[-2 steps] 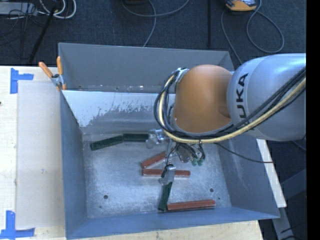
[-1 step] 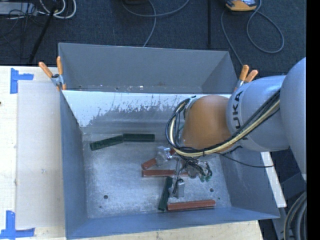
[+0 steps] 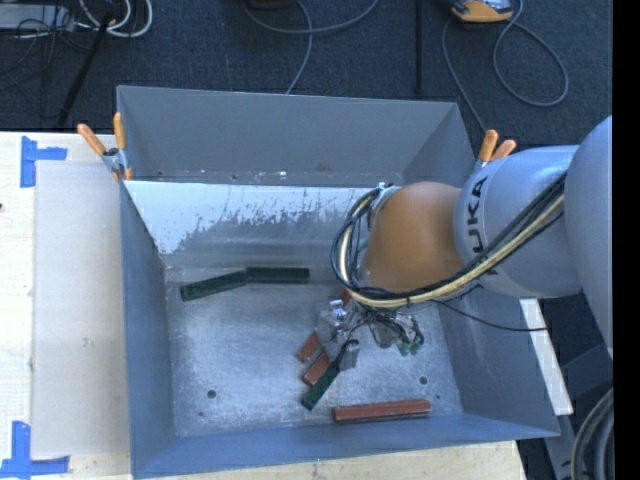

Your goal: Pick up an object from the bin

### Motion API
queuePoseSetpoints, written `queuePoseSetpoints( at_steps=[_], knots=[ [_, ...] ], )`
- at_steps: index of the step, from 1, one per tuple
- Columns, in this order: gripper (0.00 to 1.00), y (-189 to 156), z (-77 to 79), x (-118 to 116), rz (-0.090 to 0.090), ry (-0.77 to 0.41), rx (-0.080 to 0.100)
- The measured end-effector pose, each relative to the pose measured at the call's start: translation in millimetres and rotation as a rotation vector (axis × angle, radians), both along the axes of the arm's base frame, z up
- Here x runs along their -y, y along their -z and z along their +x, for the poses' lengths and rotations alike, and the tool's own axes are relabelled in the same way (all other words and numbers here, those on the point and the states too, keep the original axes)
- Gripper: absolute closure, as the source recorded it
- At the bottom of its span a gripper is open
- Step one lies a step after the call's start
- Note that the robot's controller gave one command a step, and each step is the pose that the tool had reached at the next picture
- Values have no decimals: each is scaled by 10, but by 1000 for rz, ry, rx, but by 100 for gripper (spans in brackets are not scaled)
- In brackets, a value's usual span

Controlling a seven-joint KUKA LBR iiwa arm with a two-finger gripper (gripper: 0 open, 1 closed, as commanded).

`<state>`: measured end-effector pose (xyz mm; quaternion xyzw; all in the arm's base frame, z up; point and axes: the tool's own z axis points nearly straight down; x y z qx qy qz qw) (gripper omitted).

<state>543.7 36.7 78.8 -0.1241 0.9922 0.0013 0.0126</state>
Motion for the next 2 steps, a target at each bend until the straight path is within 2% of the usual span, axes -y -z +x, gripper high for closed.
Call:
queuePoseSetpoints(
  at_steps=[1, 2],
  knots=[
    [0, 78, -66, 19, -5, 1, -21],
    [0, 72, -441, -453, -3, -35, -19]
  ],
)
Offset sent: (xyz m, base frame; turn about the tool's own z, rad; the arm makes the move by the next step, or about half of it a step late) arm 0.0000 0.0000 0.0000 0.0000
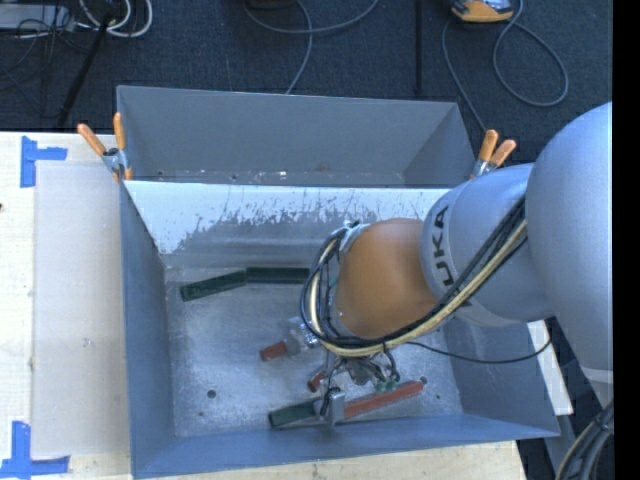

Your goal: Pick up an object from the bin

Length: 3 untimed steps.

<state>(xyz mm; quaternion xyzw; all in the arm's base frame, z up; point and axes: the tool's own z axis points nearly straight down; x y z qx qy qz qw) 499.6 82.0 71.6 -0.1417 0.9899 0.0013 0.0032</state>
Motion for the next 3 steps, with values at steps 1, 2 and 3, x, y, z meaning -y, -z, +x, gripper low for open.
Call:
queuePoseSetpoints(
  at_steps=[1, 2, 3],
  knots=[
    [0, -21, -212, -387, 0, -68, 18],
    [100, 1, -267, -375, -3, -64, -3],
    [100, -746, -187, -708, 0, -71, 2]
  ],
)
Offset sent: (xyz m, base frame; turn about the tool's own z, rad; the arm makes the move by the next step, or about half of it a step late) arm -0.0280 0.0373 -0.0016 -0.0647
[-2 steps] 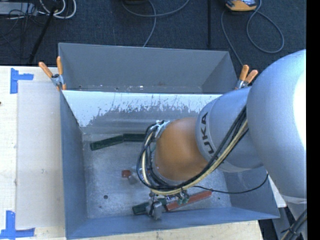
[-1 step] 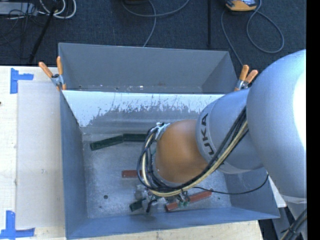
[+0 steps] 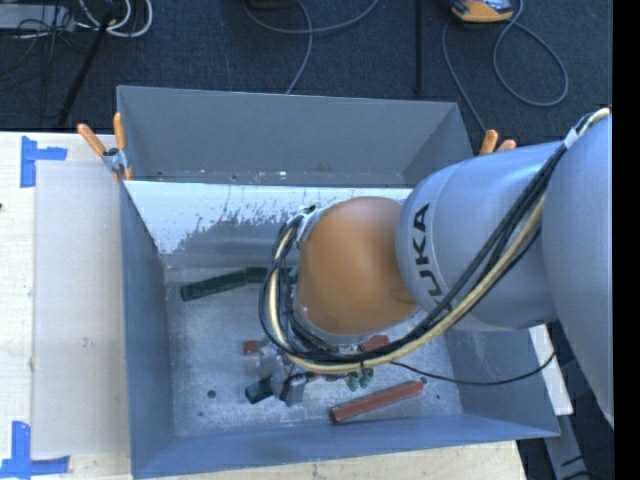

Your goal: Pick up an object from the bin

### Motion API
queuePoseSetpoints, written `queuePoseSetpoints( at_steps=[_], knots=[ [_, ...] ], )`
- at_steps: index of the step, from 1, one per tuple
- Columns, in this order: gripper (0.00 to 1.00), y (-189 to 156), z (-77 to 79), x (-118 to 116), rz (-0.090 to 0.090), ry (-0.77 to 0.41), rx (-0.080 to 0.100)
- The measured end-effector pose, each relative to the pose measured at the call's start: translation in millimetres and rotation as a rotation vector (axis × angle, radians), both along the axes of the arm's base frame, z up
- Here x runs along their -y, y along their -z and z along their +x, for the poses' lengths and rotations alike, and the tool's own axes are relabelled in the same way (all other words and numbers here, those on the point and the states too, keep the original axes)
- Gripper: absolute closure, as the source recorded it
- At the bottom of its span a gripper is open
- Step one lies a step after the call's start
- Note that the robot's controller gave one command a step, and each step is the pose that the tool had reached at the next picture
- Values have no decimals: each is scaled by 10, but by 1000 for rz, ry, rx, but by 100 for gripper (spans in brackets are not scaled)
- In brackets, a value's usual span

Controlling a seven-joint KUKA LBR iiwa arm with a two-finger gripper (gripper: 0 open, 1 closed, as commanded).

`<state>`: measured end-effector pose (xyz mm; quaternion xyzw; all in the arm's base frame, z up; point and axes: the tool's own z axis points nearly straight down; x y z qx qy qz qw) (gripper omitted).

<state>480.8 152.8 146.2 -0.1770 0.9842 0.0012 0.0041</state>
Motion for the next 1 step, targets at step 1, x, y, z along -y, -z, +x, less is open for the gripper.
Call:
queuePoseSetpoints(
  at_steps=[1],
  knots=[
    [100, -1023, 266, 177, -2, 32, 2]
  ],
)
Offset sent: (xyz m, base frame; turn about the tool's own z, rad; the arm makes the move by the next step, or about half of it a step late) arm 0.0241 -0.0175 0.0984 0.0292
